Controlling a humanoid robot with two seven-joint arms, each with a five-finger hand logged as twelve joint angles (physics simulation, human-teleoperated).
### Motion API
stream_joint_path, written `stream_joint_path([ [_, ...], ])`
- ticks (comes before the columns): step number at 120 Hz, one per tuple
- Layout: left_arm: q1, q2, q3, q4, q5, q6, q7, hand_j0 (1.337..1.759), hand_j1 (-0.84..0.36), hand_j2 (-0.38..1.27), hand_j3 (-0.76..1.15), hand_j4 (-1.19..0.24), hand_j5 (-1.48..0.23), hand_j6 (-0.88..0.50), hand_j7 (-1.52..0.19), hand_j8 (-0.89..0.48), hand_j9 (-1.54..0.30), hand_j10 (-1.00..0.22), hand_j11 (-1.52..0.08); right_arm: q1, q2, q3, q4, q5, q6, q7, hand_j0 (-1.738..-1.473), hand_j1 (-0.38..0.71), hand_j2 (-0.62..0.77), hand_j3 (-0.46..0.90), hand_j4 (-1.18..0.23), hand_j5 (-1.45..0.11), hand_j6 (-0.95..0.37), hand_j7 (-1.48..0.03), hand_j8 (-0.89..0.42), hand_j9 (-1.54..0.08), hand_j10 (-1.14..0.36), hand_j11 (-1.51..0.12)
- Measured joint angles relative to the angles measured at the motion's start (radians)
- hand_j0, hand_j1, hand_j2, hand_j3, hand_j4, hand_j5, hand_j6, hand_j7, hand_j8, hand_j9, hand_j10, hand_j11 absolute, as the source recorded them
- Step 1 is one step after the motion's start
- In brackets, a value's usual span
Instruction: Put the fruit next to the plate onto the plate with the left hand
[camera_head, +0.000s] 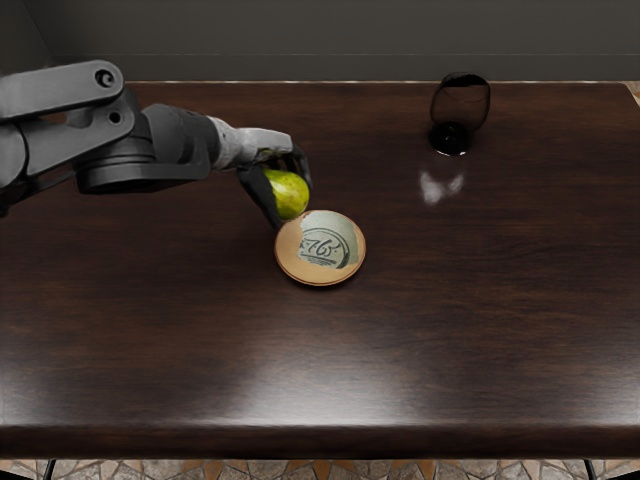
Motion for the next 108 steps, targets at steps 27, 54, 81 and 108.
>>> stream_joint_path([
  [27,-0.024,-0.098,0.0,0.039,-0.008,0.002,0.0,1.651,-0.32,0.34,0.0,-0.37,-1.0,-0.19,-0.99,-0.27,-0.99,-0.56,-0.97,-0.002,0.0,0.0,0.0,0.0,0.0,0.0,-1.658,-0.32,-0.01,0.0,-0.03,-0.03,-0.03,-0.03,-0.03,-0.03,-0.03,-0.03],
  [54,-0.029,-0.159,0.004,0.098,-0.011,-0.002,0.0,1.649,-0.33,0.34,0.0,-0.35,-1.02,-0.17,-1.01,-0.25,-1.01,-0.54,-0.98,-0.002,0.0,0.0,0.0,0.0,0.0,0.0,-1.658,-0.32,-0.01,0.0,-0.03,-0.03,-0.03,-0.03,-0.03,-0.03,-0.03,-0.03],
  [81,-0.019,-0.199,0.008,0.15,-0.008,-0.008,0.0,1.648,-0.35,0.37,0.0,-0.32,-1.05,-0.14,-1.04,-0.22,-1.04,-0.51,-1.01,-0.002,0.0,0.0,0.0,0.0,0.0,0.0,-1.658,-0.32,-0.01,0.0,-0.03,-0.03,-0.03,-0.03,-0.03,-0.03,-0.03,-0.03],
  [108,0.023,-0.228,0.012,0.183,0.003,-0.009,0.0,1.647,-0.26,0.24,0.0,-0.38,-1.05,-0.19,-1.04,-0.27,-1.04,-0.56,-1.02,-0.003,0.0,0.0,0.0,0.0,0.0,0.0,-1.658,-0.32,-0.01,0.0,-0.03,-0.03,-0.03,-0.03,-0.03,-0.03,-0.03,-0.03],
])
